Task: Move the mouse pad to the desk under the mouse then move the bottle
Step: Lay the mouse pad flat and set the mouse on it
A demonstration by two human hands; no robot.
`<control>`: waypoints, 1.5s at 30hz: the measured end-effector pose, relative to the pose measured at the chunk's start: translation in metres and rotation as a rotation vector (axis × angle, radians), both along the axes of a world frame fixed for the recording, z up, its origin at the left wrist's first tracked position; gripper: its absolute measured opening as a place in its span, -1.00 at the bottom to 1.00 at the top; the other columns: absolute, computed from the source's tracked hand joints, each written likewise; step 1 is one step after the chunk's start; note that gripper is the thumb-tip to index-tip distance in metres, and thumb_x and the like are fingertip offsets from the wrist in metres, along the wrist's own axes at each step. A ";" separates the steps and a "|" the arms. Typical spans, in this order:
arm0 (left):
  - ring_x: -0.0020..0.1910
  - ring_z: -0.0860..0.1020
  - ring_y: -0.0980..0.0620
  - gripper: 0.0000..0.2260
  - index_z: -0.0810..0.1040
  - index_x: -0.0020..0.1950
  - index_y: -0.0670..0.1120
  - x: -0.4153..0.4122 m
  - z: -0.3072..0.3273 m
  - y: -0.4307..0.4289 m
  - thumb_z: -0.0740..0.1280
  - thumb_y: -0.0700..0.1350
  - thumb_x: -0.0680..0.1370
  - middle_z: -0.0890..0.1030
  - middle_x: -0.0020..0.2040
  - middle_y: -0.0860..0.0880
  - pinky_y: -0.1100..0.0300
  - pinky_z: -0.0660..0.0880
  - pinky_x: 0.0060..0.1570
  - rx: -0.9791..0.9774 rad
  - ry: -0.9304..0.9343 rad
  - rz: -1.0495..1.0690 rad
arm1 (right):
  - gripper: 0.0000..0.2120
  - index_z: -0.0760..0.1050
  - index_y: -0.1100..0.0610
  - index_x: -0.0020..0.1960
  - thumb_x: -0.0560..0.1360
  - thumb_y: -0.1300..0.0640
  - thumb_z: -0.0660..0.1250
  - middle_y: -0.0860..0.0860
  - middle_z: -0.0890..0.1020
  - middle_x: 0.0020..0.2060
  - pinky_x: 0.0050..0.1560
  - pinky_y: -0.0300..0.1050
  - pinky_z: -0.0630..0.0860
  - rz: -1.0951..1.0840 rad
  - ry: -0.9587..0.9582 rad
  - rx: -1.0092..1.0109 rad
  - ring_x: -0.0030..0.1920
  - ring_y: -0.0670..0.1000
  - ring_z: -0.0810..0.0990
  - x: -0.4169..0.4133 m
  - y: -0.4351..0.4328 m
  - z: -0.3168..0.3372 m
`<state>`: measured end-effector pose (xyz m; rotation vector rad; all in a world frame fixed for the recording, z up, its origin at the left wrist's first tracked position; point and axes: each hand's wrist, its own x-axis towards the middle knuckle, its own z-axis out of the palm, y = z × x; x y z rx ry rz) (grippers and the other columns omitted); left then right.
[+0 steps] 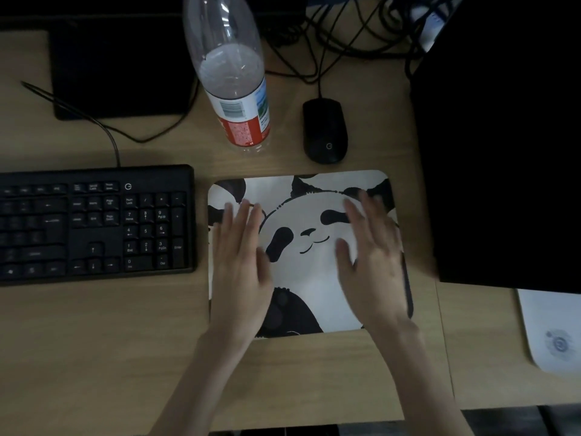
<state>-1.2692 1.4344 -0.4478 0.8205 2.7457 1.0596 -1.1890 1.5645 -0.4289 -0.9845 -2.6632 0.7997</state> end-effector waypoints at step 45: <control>0.41 0.17 -0.04 -0.52 0.21 0.39 -0.24 0.090 -0.014 -0.086 -0.10 0.01 0.58 0.27 0.41 -0.13 0.23 -0.07 0.44 -0.342 0.041 0.004 | -0.54 0.25 0.22 0.37 0.53 0.05 0.02 0.12 0.42 0.33 0.44 -0.15 -0.05 0.001 -0.128 0.134 0.40 0.01 0.20 0.138 -0.022 -0.024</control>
